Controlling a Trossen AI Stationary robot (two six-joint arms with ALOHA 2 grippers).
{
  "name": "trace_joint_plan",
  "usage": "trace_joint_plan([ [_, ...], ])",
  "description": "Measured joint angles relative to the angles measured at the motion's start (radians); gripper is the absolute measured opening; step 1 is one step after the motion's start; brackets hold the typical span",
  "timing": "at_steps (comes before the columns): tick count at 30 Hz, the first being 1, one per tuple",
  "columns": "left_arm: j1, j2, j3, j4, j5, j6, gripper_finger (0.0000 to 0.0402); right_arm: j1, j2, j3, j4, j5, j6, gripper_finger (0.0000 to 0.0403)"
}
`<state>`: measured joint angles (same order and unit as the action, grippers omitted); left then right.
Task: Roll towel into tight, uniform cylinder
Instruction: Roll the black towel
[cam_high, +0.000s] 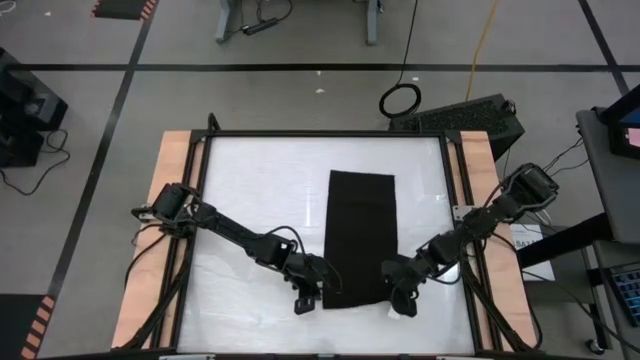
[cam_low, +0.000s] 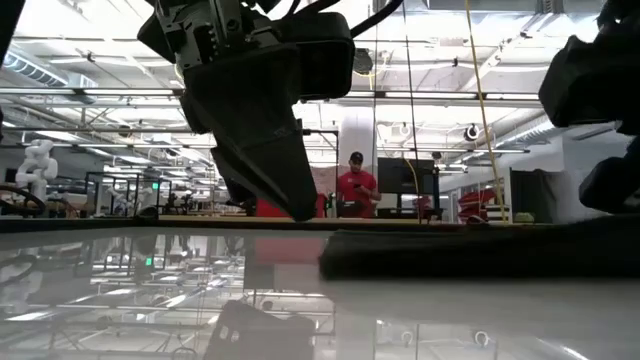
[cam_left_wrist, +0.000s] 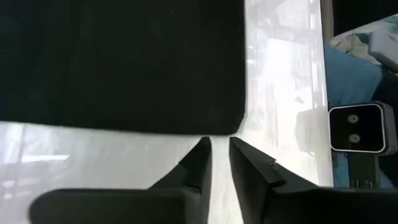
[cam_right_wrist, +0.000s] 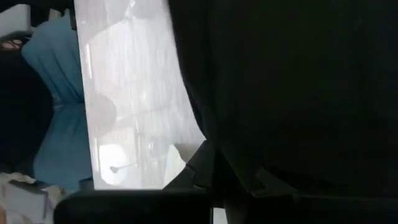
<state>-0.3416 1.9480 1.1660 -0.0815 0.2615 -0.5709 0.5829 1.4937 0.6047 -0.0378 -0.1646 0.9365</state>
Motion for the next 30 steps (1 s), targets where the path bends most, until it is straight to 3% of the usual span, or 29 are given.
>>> trace_joint_plan([
  [6, 0.013, 0.000, 0.000, -0.030, -0.027, 0.012, 0.0108, -0.021, -0.001, -0.027, 0.011, -0.001, 0.024, 0.0002],
  [13, -0.021, 0.000, 0.000, 0.003, -0.051, 0.217, 0.0141, -0.035, -0.001, -0.029, 0.073, -0.001, 0.011, 0.0005],
  [22, -0.170, 0.004, 0.000, -0.036, -0.475, 0.618, 0.0187, -0.035, -0.001, -0.029, 0.089, -0.016, 0.005, 0.0006],
  [30, -0.218, 0.057, 0.002, 0.005, -0.555, 0.711, 0.0236, -0.035, -0.001, -0.029, 0.097, -0.013, 0.005, 0.0006],
])
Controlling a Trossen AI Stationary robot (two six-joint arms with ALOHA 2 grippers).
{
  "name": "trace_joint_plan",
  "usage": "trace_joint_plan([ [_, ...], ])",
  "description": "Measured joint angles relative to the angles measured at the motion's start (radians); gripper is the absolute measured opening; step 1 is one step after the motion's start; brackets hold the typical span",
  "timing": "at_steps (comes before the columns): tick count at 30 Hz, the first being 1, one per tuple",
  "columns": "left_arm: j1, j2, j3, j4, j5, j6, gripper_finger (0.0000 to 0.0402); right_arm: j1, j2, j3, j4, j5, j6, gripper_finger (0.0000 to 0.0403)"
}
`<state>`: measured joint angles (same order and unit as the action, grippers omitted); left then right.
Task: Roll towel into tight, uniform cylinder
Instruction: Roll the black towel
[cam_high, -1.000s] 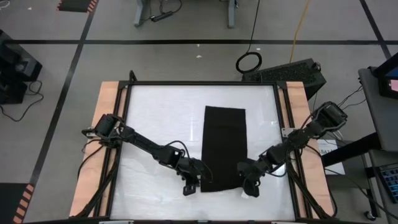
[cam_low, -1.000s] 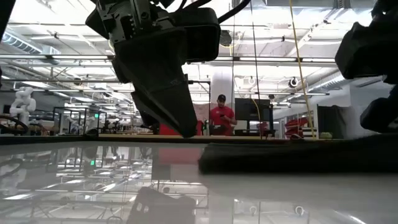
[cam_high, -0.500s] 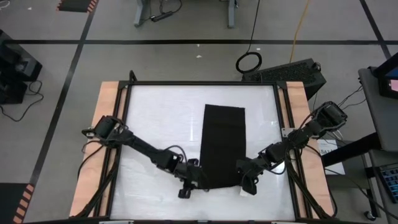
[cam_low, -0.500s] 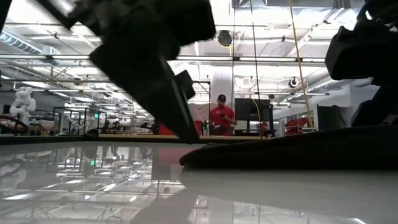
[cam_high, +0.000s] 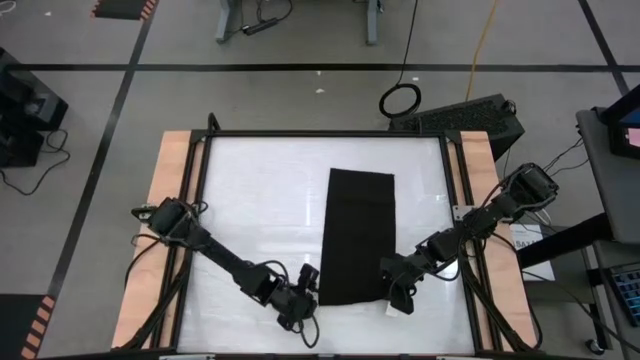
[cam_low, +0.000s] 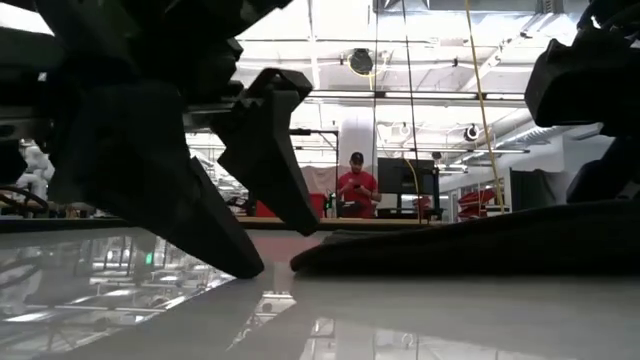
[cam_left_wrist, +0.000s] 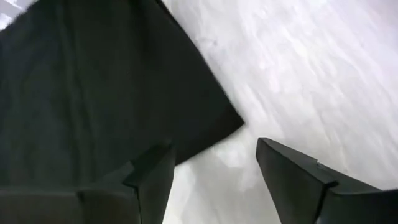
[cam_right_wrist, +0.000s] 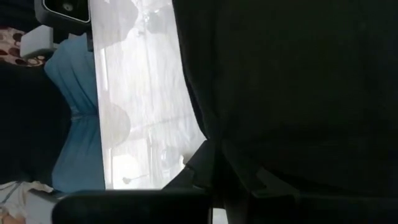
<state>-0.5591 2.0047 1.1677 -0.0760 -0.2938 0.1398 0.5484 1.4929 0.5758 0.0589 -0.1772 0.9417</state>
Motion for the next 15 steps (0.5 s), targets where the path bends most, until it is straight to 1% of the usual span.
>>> trace_joint_plan([
  [4, 0.005, 0.020, 0.001, 0.041, -0.011, -0.002, 0.0225, 0.000, 0.000, 0.000, 0.006, 0.014, 0.001, 0.0006],
  [7, 0.012, 0.027, 0.001, 0.060, -0.009, -0.003, 0.0197, 0.000, 0.000, 0.001, 0.009, 0.014, 0.004, 0.0006],
  [10, 0.021, 0.029, 0.001, 0.067, -0.012, -0.002, 0.0152, 0.000, 0.000, 0.001, 0.017, 0.019, 0.005, 0.0006],
  [15, 0.033, 0.031, 0.001, 0.060, -0.066, -0.002, 0.0062, 0.000, 0.000, 0.001, 0.030, 0.020, 0.005, 0.0006],
])
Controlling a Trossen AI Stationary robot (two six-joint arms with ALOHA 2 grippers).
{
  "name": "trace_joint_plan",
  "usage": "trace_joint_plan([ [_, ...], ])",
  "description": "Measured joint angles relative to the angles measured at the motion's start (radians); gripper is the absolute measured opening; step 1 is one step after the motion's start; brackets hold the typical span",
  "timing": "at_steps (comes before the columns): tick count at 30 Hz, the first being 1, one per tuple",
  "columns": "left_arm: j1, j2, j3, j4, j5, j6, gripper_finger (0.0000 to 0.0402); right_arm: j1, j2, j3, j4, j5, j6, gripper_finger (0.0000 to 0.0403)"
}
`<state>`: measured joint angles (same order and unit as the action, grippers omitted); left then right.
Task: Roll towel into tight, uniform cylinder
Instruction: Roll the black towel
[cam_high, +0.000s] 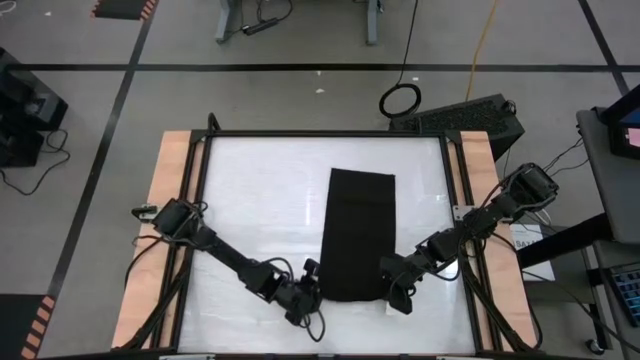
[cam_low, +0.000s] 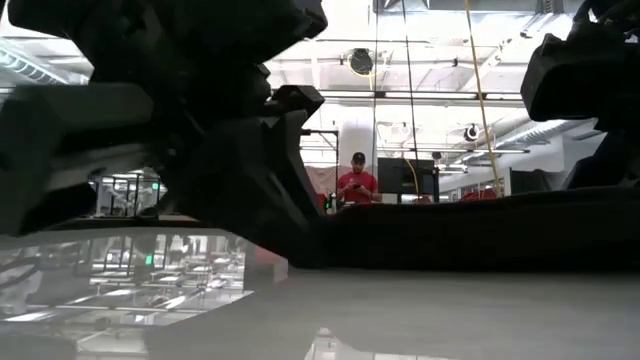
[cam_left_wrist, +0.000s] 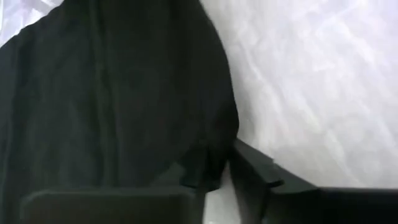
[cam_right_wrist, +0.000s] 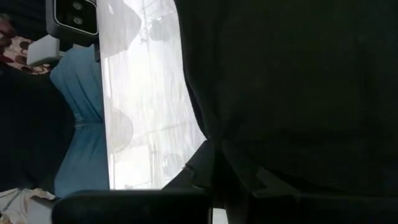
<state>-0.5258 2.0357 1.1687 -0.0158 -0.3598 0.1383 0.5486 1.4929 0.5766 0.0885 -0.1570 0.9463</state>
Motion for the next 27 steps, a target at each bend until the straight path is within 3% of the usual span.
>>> trace_joint_plan([
  [3, 0.007, 0.000, 0.000, -0.005, -0.005, -0.001, 0.0014, 0.000, 0.000, 0.000, 0.002, 0.000, 0.000, 0.0006],
  [8, 0.034, 0.000, 0.000, -0.010, 0.043, -0.112, 0.0012, 0.000, 0.000, 0.000, -0.001, 0.000, 0.011, 0.0006],
  [13, 0.110, -0.005, 0.000, -0.024, 0.301, -0.310, 0.0005, 0.000, 0.000, 0.000, -0.018, -0.001, 0.015, 0.0006],
  [17, 0.160, -0.004, 0.000, -0.013, 0.444, -0.423, 0.0006, 0.000, 0.000, 0.000, -0.017, -0.001, 0.015, 0.0012],
  [20, 0.190, -0.003, 0.000, -0.011, 0.525, -0.466, 0.0007, 0.000, 0.000, 0.000, -0.019, -0.001, 0.023, 0.0029],
  [27, 0.219, -0.002, 0.000, -0.016, 0.584, -0.499, 0.0008, 0.013, 0.000, 0.000, -0.052, -0.001, 0.022, 0.0105],
])
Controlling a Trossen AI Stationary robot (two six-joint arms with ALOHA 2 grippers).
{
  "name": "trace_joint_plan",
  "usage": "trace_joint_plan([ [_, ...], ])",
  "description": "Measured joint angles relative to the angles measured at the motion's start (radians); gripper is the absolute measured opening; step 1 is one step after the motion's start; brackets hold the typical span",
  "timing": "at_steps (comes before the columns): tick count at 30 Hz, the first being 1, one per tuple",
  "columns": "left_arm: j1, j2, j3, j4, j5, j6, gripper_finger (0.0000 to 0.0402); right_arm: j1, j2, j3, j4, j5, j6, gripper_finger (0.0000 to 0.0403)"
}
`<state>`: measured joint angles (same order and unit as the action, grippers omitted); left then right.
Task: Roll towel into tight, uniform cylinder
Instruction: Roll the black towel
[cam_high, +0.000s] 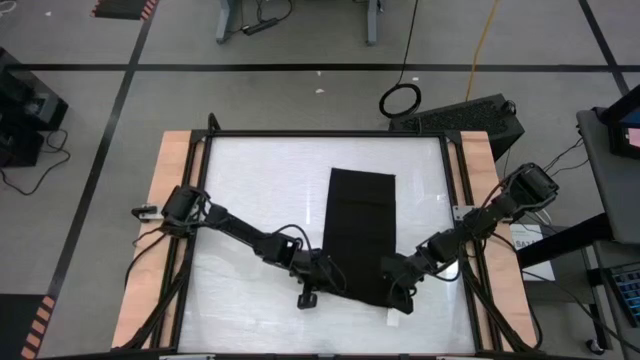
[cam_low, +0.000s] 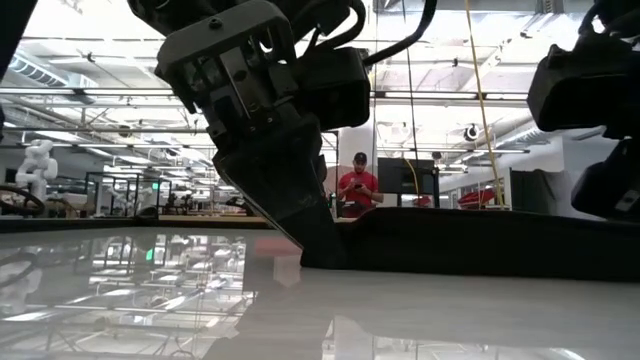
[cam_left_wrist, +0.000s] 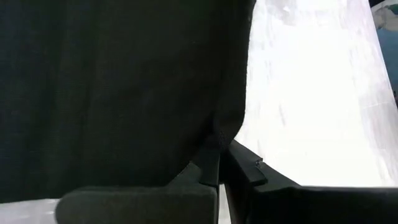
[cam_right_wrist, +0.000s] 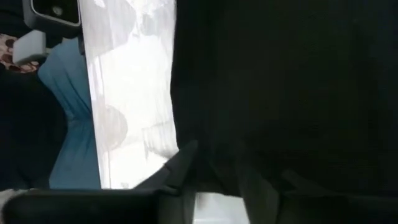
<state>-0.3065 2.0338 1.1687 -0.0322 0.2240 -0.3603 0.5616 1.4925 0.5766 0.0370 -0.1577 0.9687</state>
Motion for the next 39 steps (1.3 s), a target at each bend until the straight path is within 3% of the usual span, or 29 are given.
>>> trace_joint_plan([
  [4, 0.001, 0.000, 0.000, -0.003, 0.001, -0.001, 0.0008, 0.020, 0.000, 0.000, -0.005, 0.000, -0.048, 0.0136],
  [9, 0.010, 0.000, 0.000, -0.004, 0.006, -0.025, 0.0008, 0.070, 0.000, 0.003, -0.005, 0.020, -0.171, 0.0143],
  [18, 0.027, 0.000, 0.000, -0.006, 0.012, -0.045, 0.0008, 0.199, 0.000, 0.040, -0.036, 0.306, -0.425, 0.0143],
  [21, 0.031, 0.000, 0.000, -0.005, 0.012, -0.052, 0.0008, 0.214, 0.008, 0.040, -0.057, 0.396, -0.425, 0.0143],
  [27, 0.032, 0.000, -0.001, -0.001, 0.011, -0.053, 0.0008, 0.216, 0.059, 0.040, 0.037, 0.420, -0.419, 0.0148],
  [39, 0.032, 0.000, -0.001, -0.001, 0.009, -0.053, 0.0008, 0.251, 0.100, 0.040, 0.072, 0.472, -0.356, 0.0222],
])
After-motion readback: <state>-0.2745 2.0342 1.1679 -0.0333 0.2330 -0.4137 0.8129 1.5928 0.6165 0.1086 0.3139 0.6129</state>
